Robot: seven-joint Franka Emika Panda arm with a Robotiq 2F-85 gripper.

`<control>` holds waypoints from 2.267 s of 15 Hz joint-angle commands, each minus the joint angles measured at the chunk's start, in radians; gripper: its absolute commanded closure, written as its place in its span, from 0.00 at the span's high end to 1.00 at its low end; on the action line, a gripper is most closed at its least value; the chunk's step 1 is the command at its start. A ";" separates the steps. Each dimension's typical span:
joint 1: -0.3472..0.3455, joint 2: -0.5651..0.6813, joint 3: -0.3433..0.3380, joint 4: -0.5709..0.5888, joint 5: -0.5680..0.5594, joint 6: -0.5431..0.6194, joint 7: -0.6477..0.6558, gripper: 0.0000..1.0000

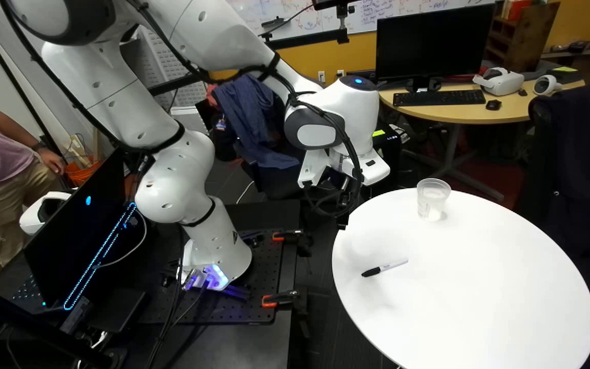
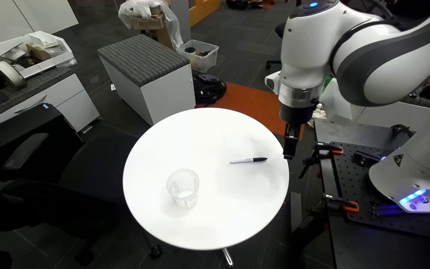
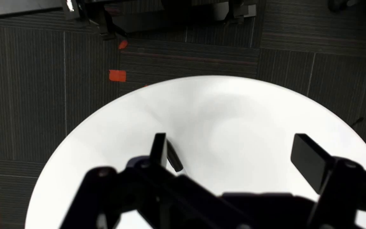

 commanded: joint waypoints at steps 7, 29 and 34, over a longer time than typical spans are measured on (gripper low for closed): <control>-0.020 0.259 -0.042 0.158 -0.014 0.018 0.001 1.00; -0.009 0.398 -0.064 0.157 -0.272 0.231 -0.016 1.00; -0.011 0.483 -0.097 0.156 -0.305 0.429 -0.042 1.00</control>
